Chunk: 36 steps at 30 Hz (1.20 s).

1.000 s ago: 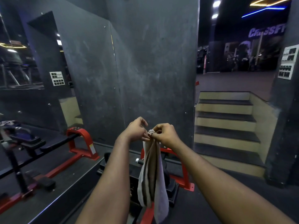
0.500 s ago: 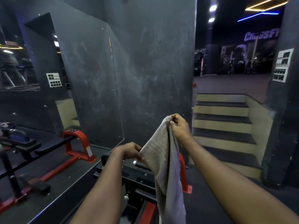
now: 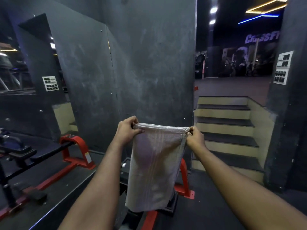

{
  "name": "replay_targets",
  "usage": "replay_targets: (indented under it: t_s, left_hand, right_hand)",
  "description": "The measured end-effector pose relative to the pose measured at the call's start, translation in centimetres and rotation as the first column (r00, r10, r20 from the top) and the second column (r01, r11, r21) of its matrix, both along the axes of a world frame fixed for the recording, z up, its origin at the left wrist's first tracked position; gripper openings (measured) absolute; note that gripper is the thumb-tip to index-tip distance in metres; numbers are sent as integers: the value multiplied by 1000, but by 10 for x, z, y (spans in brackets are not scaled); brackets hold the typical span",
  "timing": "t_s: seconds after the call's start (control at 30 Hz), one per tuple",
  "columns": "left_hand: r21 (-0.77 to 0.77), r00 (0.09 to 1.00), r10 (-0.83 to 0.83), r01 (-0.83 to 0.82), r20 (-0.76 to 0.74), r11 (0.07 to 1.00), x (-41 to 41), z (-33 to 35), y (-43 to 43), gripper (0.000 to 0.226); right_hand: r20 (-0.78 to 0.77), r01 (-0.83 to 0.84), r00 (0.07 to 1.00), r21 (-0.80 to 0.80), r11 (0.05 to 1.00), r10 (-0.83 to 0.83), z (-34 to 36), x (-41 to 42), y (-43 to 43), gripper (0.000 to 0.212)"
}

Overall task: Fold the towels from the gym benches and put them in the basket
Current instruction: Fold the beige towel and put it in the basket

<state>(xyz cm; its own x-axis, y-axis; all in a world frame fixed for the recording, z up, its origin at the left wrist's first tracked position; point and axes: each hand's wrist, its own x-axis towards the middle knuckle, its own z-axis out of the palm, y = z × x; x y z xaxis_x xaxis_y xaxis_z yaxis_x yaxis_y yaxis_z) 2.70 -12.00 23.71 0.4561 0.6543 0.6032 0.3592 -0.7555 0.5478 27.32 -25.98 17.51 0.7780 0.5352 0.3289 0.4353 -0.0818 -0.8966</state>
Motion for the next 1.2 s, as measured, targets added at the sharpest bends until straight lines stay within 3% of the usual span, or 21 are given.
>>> replay_targets:
  t_s: [0.13,0.23,0.3,0.37,0.4,0.47,0.53,0.63,0.73,0.8,0.9,0.97,1.07,1.2]
  left_hand:
    - [85,997,-5,-2,82,996,4,11,-7,34]
    - [168,998,-49,44,26,985,12,18,-13,31]
    - [202,992,-118,122,-35,972,20,23,-18,31]
    - [186,983,-176,184,-56,965,28,28,-24,32]
    - [160,980,-197,200,-37,967,31,27,-26,33]
    - [43,971,-235,233,49,972,32,21,-30,45]
    - [-122,964,-252,260,81,958,28,1,-29,58]
    - [-222,976,-183,153,-123,963,20,-49,-24,55]
    - [-234,973,-122,74,-198,969,12,-85,-19,28]
    - [-222,972,-110,63,-205,973,12,-86,-18,9]
    - [-140,978,-91,65,-187,988,17,-68,-18,7]
    - [-110,987,-72,56,-143,992,20,-56,-17,4]
    - [-145,987,-59,37,-152,989,19,-54,-18,14]
    - [-265,924,-53,-53,-379,963,11,-83,-21,22]
  right_hand:
    - [-21,-17,1000,-21,1000,16,10,2,1,12]
    - [38,-1,999,-36,999,2,26,-4,2,17]
    - [240,-141,956,-122,982,167,42,-17,8,40]
    - [305,-345,853,-280,896,423,61,-37,17,57]
    - [312,-416,803,-318,852,508,69,-46,21,53]
    - [356,-452,757,-319,833,547,82,-55,27,23]
    - [395,-410,779,-267,872,487,90,-58,29,10]
    - [401,-303,856,-121,945,326,95,-54,31,4]
    - [302,-147,944,40,988,129,94,-40,31,5]
    - [258,-49,966,64,997,31,89,-28,25,7]
    - [248,-162,954,-45,986,168,76,-18,20,19]
    - [305,-203,923,-136,970,236,70,-12,20,14]
    - [320,-58,947,69,996,33,79,-7,17,5]
    - [274,143,935,286,947,-224,102,-6,7,3]
